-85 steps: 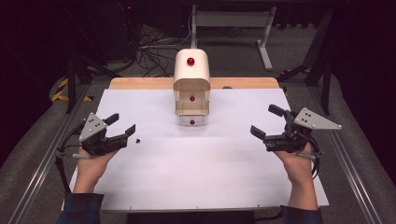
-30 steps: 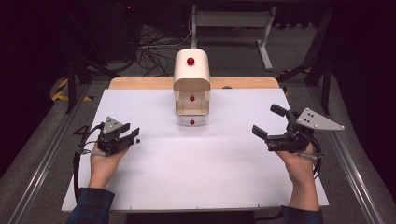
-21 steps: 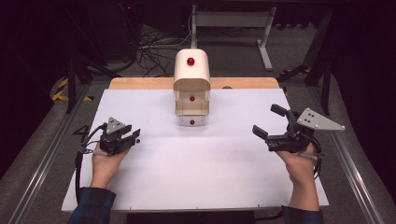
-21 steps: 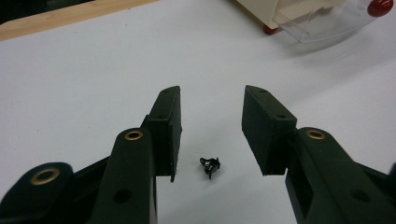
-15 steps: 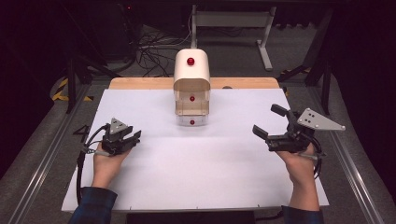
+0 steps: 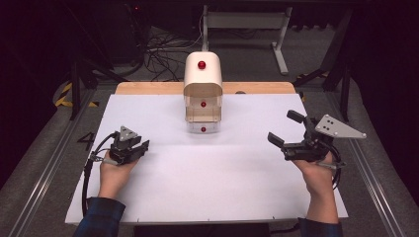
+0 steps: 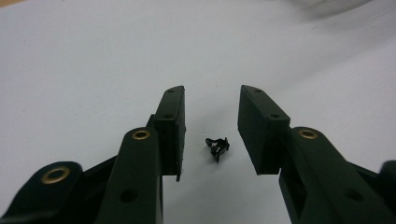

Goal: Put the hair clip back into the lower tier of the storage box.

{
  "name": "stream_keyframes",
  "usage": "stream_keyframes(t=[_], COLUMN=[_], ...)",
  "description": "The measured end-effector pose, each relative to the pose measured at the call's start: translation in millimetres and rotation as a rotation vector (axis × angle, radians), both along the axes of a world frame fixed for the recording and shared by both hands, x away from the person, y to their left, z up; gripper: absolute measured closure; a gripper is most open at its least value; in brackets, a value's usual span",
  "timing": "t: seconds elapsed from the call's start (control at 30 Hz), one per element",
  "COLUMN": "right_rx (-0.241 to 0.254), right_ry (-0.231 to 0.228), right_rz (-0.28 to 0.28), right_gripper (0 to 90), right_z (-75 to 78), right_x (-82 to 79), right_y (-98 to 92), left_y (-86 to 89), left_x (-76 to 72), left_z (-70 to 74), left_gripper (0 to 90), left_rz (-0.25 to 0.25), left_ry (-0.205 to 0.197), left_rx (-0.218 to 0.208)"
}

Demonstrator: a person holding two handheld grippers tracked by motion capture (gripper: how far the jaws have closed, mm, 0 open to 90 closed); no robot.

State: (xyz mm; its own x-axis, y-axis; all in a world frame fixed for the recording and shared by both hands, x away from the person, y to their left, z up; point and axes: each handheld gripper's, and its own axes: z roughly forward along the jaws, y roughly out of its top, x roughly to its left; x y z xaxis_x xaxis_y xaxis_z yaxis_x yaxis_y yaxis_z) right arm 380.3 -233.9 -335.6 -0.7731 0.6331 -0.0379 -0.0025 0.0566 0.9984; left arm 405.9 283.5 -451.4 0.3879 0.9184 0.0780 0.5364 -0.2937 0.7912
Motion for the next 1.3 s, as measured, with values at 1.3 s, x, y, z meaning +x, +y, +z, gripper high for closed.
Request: stream_keyframes(t=[1.3], right_rx=[0.003], right_ry=[-0.001], right_rz=[-0.002], right_gripper=[0.3], right_z=[0.6], right_x=[-0.4], right_y=[-1.5], left_y=[-1.8], left_x=[12.9], left_z=[-16.6], left_gripper=[69.5], left_rz=[0.001], left_ry=[0.136], left_rx=[-0.007])
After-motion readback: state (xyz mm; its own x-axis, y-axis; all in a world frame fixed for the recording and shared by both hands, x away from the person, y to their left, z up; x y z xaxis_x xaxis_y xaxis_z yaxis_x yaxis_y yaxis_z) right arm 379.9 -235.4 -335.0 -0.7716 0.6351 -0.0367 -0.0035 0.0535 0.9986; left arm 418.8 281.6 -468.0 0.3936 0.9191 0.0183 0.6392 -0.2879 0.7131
